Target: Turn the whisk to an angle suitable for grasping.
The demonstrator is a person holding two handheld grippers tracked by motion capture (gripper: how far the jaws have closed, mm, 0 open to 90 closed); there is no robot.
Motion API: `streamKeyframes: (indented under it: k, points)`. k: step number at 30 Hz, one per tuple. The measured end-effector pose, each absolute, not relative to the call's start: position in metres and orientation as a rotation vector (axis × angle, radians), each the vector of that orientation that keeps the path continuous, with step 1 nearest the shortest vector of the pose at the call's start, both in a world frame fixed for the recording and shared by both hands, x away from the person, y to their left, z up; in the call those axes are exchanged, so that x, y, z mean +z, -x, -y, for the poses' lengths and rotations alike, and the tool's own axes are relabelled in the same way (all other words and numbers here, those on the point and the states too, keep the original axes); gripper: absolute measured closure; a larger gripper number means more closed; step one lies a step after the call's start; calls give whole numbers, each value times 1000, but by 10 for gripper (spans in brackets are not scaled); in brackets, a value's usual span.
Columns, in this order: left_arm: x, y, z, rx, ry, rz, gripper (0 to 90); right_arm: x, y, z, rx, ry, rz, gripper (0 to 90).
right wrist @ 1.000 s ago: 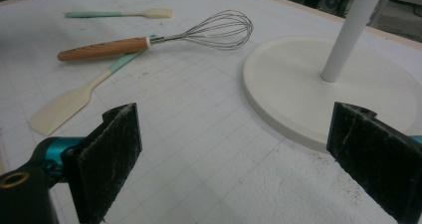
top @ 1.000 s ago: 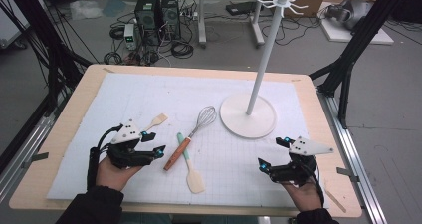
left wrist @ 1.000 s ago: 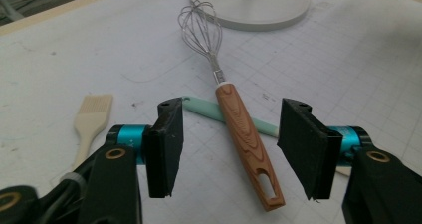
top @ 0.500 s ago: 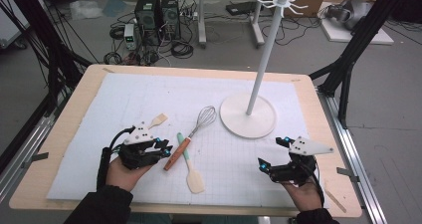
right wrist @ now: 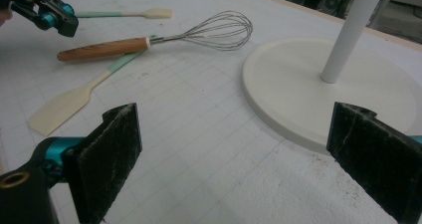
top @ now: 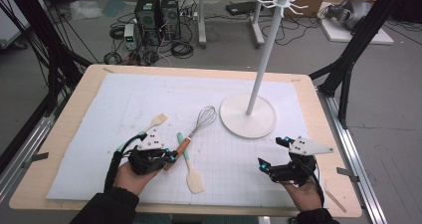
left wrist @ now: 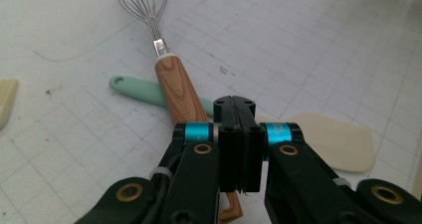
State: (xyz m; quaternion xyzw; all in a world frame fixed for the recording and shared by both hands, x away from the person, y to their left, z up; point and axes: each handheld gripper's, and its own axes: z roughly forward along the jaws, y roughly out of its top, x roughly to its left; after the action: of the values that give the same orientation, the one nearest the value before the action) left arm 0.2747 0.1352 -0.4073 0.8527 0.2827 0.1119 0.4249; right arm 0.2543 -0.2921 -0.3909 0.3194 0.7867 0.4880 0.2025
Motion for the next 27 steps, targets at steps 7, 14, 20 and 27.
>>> streamKeyframes:
  k: [7,14,20,27]
  points:
    - [-415,-272,-132,256,-2162,-698,888,-391,-254,292,1360,-891,-2200,57]
    - [-423,-267,-128,240,-2226,-677,888,-390,-253,293,1362,-891,-2188,57]
    - [-427,-265,-134,231,-2253,-684,888,-390,-253,292,1359,-893,-2194,57]
    - [-429,-264,-131,228,-2269,-676,888,-390,-253,292,1362,-890,-2193,57]
